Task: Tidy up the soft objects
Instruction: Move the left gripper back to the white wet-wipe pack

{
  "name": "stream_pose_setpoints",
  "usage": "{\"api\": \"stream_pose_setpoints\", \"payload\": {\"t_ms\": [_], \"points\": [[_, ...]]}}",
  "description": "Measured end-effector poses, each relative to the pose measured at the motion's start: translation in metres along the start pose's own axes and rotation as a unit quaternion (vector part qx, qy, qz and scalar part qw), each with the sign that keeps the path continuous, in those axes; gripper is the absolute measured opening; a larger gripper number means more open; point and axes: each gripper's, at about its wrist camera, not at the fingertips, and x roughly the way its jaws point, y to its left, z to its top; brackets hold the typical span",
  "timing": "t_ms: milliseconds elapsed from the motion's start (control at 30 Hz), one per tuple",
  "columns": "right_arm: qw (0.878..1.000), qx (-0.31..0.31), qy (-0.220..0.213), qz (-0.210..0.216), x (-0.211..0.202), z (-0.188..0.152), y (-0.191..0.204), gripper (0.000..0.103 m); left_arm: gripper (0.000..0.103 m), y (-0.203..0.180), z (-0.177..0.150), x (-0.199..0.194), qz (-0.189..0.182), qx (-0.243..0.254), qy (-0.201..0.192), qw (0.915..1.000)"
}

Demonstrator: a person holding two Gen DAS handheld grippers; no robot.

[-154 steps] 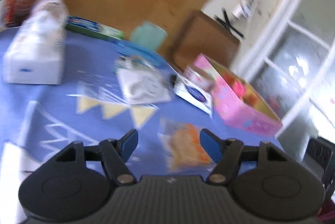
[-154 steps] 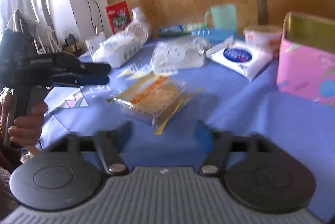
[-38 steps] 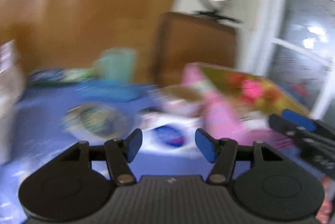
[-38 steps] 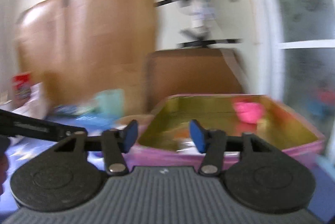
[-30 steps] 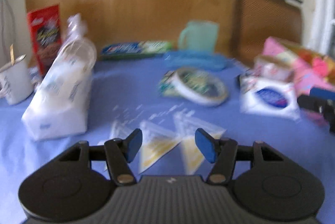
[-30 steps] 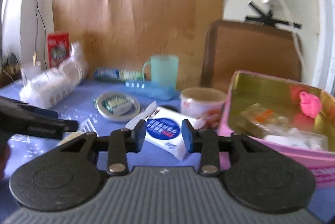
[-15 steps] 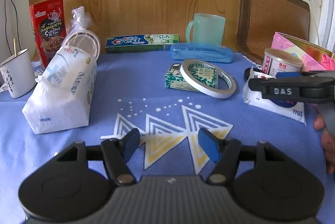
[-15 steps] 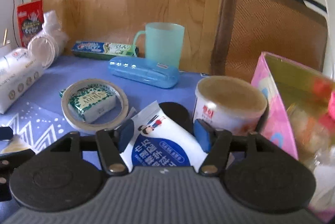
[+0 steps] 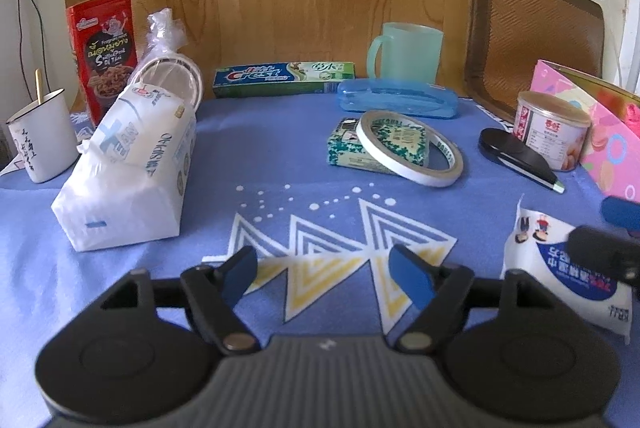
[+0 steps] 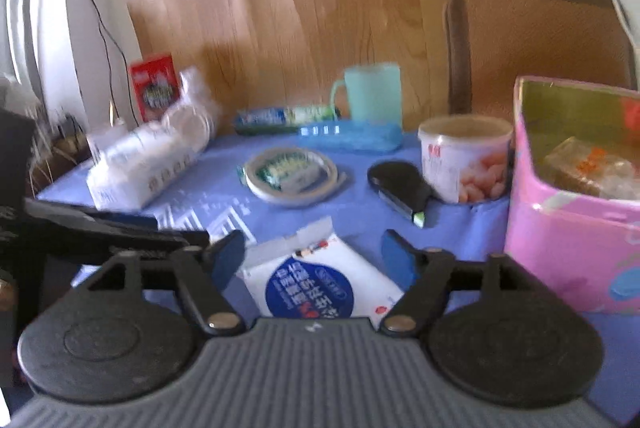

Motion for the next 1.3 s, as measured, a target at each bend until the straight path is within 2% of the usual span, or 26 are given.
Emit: {"api": "stream_pose_setpoints", "payload": {"t_ms": [233, 1133, 1300], "points": [[1.0, 0.003, 0.007, 0.002, 0.008, 0.003, 0.0, 0.081, 0.085, 0.002, 0.0, 0.001, 0.008, -0.007, 0.005, 0.9999], [1.0, 0.006, 0.011, 0.001, 0.009, 0.003, 0.0, 0.085, 0.09, 0.002, 0.001, 0.002, 0.009, -0.007, 0.006, 0.9999], [1.0, 0.002, 0.024, 0.003, 0.013, 0.004, 0.002, 0.086, 0.09, 0.002, 0.0, 0.001, 0.008, -0.007, 0.006, 0.9999]]}}
